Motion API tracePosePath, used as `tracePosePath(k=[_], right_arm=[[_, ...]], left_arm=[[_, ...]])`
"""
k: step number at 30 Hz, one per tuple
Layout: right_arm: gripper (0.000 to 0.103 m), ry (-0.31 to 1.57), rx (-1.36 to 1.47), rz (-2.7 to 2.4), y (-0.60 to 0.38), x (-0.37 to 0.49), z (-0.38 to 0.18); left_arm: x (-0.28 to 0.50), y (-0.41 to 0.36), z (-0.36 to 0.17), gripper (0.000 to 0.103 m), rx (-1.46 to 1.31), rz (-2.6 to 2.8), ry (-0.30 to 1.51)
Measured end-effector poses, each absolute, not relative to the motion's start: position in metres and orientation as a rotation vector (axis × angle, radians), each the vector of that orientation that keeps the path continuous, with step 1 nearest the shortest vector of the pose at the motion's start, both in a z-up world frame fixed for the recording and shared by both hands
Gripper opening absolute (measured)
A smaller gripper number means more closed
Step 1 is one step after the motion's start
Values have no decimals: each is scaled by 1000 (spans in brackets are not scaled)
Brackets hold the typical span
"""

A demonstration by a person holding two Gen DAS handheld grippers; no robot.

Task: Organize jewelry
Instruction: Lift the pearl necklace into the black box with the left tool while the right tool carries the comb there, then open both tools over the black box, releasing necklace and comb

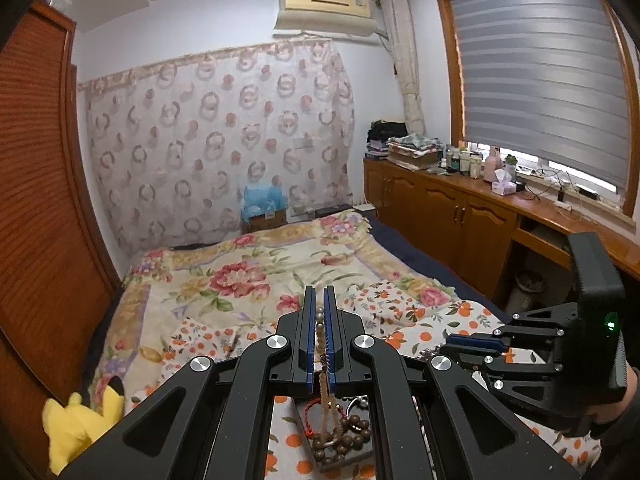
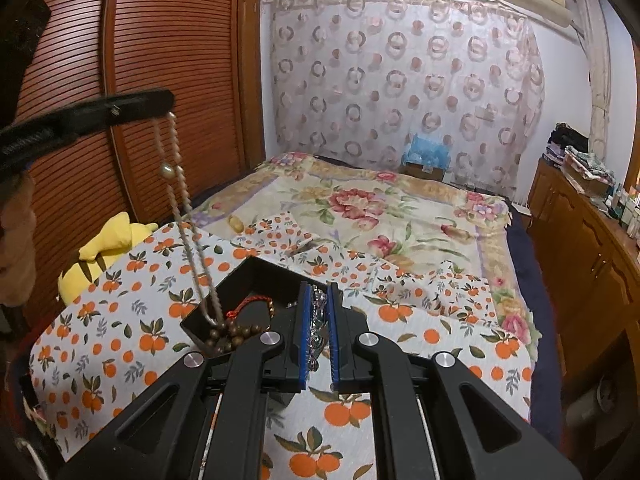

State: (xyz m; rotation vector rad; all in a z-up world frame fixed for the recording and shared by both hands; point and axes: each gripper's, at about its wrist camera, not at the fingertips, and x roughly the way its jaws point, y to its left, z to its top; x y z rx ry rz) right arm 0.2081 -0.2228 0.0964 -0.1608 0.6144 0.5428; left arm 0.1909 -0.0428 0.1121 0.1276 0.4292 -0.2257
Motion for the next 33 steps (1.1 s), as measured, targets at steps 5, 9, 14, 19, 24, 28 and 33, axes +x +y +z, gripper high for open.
tracePosePath(k=[5,9,14,19,24,28,33], right_arm=[[9,613,-157,545,-221,211,96],[9,614,-148,545,-216,216,92],[9,625,-138,539,-202,231,82],[9,646,-125,527,-186,251,68],[9,679,-99,517,-170,266,46],[9,714,-76,531,-162,272,30],[11,729,-70,540,-162,268,22]], left_arm=[[205,-40,96,4,106,-216,469],[212,-27,73,28,68,-210,522],[208,-13,45,29,62,-207,572],[193,-3,14,31,77,-205,617],[176,7,-12,31,76,-210,660],[158,11,-30,32,72,-219,691],[134,14,-50,43,56,-232,720]])
